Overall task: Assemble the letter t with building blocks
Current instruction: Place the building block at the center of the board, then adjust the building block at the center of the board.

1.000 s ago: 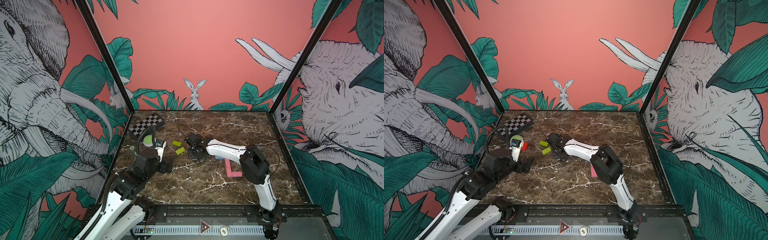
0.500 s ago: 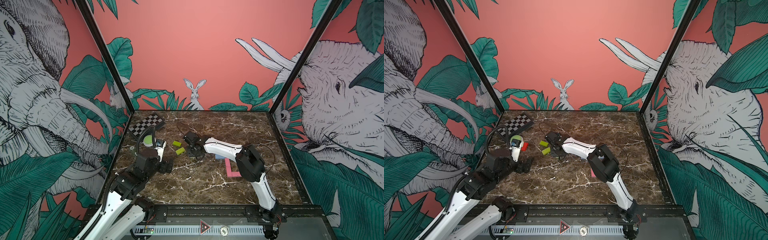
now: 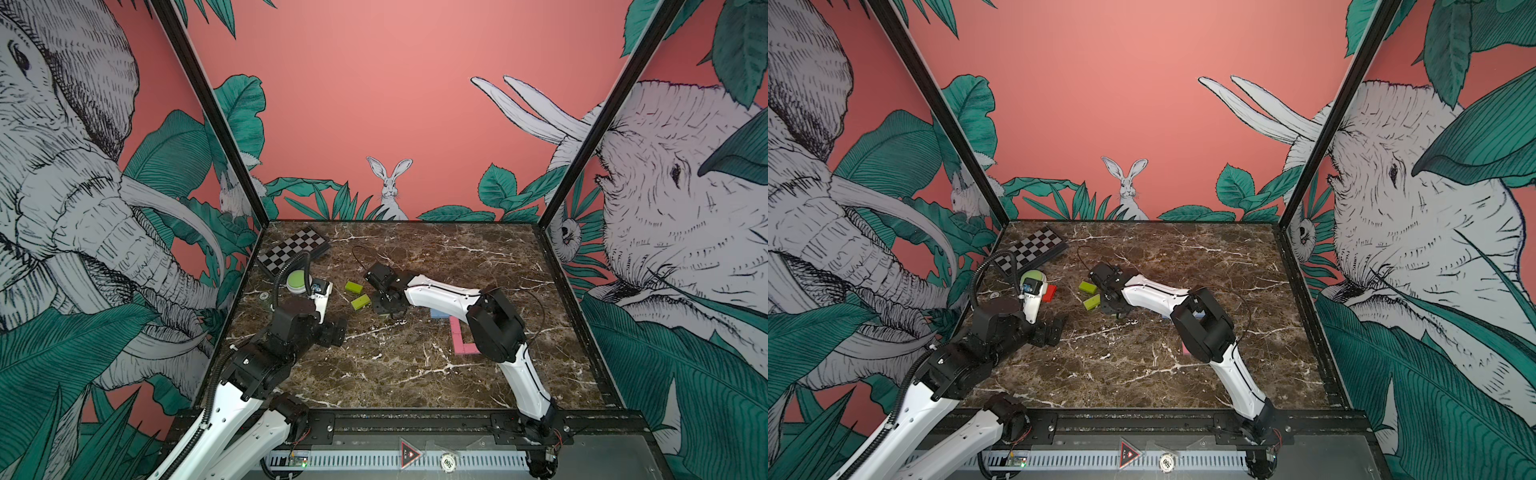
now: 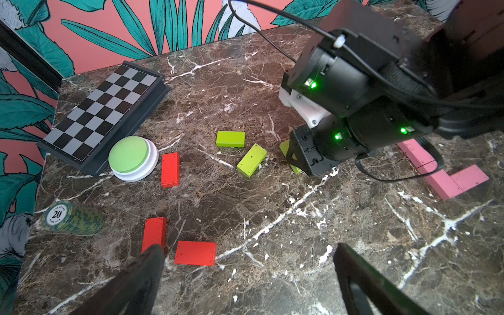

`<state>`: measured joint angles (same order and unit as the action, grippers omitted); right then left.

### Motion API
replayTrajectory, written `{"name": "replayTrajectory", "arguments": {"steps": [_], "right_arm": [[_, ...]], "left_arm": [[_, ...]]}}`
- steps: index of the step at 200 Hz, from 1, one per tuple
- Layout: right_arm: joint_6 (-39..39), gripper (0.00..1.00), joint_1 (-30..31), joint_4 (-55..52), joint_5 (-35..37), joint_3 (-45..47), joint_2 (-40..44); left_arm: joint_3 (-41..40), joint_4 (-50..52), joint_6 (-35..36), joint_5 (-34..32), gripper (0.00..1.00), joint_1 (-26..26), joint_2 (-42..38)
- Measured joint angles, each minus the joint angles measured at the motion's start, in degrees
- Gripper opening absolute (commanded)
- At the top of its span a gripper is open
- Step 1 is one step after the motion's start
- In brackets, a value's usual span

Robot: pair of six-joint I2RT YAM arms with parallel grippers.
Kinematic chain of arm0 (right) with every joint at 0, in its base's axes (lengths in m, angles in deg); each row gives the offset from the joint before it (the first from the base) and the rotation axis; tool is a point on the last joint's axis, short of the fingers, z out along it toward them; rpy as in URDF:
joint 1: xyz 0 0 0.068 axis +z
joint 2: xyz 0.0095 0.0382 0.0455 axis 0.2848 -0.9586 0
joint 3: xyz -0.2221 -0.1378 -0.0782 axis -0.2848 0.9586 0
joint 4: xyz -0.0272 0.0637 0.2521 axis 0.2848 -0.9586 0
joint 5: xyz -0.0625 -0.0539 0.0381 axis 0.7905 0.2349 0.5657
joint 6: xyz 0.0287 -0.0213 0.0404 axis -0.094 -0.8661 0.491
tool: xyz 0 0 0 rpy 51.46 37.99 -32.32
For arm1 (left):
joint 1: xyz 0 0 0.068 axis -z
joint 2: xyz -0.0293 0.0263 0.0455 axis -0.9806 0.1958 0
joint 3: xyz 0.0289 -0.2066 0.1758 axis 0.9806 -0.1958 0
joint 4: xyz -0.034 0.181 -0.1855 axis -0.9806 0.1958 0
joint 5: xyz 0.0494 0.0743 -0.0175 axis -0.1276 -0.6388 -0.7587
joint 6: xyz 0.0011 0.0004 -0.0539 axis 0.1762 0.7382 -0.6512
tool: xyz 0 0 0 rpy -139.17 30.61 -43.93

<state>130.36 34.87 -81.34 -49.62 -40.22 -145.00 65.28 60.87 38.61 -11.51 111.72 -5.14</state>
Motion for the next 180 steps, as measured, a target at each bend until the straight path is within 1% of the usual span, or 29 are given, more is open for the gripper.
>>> {"name": "replayTrajectory", "arguments": {"steps": [37,57,103,125,180], "right_arm": [[0.3,0.32,0.0,0.0,0.0,0.0,-0.3],[0.6,0.35,0.0,0.0,0.0,0.0,-0.5],[1.2,0.46,-0.1,0.2,-0.2,0.0,-0.5],[1.5,0.50,-0.1,0.4,-0.4,0.0,-0.5],[2.3,0.51,-0.4,2.6,-2.7,0.6,-0.5]], "left_arm": [[0.0,0.0,0.0,0.0,0.99,0.0,0.0],[0.0,0.0,0.0,0.0,0.99,0.0,0.0],[0.0,0.0,0.0,0.0,0.99,0.0,0.0],[0.0,0.0,0.0,0.2,0.99,0.0,0.0],[0.0,0.0,0.0,0.3,0.99,0.0,0.0]]}}
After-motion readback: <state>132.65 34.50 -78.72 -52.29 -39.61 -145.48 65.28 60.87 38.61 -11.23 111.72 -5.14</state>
